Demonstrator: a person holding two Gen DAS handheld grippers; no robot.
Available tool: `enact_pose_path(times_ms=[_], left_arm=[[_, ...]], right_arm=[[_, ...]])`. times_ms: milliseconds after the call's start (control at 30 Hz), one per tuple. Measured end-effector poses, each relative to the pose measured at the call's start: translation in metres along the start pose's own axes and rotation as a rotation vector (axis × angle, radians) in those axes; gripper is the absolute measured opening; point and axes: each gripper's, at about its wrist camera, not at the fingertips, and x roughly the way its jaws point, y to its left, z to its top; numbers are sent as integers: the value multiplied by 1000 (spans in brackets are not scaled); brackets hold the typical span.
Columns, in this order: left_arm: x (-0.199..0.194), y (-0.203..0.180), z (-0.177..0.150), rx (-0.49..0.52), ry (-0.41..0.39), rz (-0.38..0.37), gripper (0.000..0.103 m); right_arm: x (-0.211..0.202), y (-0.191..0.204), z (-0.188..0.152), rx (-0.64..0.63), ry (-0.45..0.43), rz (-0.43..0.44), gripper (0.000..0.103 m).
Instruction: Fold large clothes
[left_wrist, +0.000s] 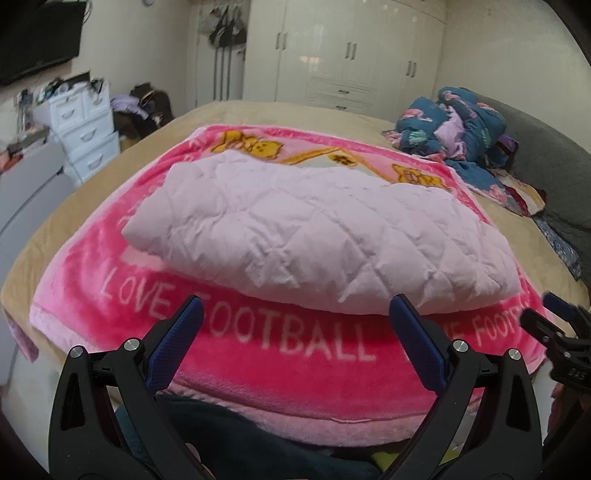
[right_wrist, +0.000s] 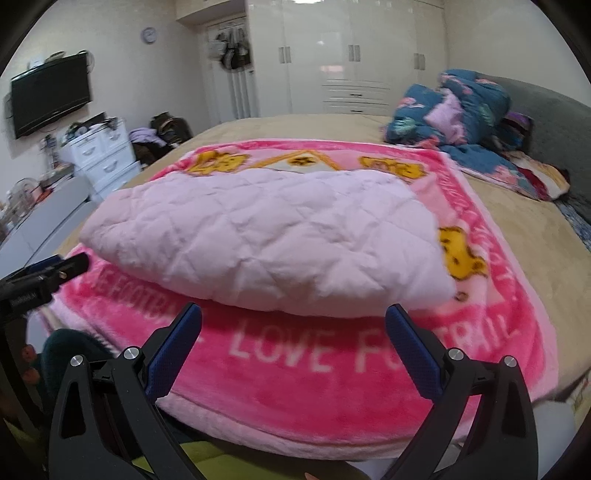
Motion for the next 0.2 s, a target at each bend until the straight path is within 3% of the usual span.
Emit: enact_pose_path(times_ms=[100, 200], left_arm=[[17, 31, 8, -49, 35, 50, 94], [36, 86, 25, -100, 44, 172, 94]], right_arm=[[-2, -41, -10, 94, -8, -87, 99], [-4, -126, -38, 334, 44, -243, 99]])
